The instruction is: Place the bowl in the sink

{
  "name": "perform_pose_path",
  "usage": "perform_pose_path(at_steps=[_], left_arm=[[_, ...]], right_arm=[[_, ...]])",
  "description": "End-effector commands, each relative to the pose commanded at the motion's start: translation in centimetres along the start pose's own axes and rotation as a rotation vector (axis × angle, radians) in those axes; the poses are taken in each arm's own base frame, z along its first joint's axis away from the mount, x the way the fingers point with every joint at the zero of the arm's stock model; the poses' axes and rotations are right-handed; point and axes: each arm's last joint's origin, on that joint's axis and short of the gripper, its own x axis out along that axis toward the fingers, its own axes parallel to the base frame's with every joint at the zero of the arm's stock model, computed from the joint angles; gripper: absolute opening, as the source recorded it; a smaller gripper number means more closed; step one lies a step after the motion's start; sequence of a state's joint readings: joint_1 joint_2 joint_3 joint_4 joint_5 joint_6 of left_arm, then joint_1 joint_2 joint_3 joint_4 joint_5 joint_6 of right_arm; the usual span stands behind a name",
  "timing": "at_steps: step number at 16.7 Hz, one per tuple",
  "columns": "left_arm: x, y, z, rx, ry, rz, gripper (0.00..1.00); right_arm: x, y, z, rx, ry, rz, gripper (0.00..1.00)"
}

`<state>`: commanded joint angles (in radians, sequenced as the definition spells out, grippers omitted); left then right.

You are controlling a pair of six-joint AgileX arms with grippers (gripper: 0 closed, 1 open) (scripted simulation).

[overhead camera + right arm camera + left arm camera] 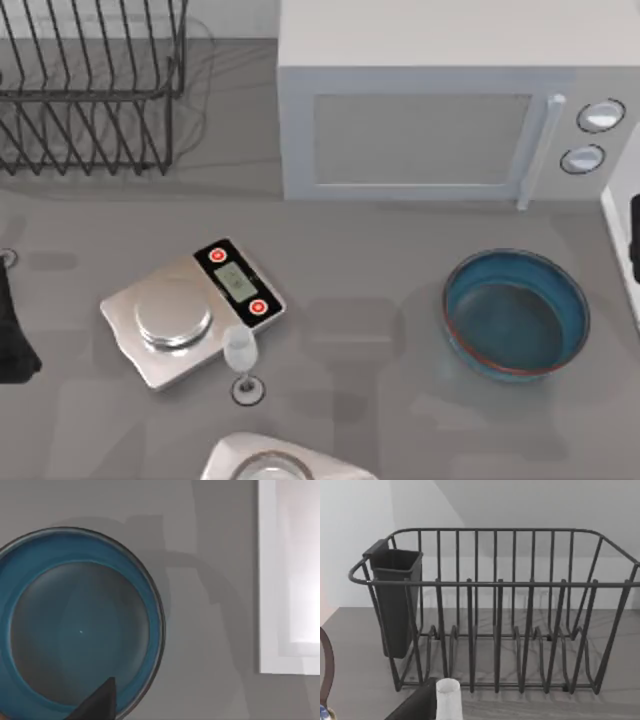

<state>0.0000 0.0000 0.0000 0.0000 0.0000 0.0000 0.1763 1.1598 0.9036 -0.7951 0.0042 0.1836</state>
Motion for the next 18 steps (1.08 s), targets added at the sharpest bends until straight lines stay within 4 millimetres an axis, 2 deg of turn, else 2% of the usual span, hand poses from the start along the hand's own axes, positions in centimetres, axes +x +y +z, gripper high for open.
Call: perform_pose_path(at_steps=[4,8,11,18], left_arm=[[0.0,0.0,0.0,0.0,0.0,0.0,1.0],[0.0,0.0,0.0,0.0,0.0,0.0,1.0],[0.0,0.0,0.0,0.0,0.0,0.0,1.0],[0.0,0.0,0.0,0.0,0.0,0.0,1.0]], right_arm=[[3.2,2.2,4.0,0.004,0.283,-0.041,1.0],[6.0,4.0,6.3,0.004,0.457,-0.078,1.0],[7.0,4.6,7.0,0.003,0.509,-0.091,1.0],[7.5,4.5,6.8,0.005,0.512,-0.092,1.0]])
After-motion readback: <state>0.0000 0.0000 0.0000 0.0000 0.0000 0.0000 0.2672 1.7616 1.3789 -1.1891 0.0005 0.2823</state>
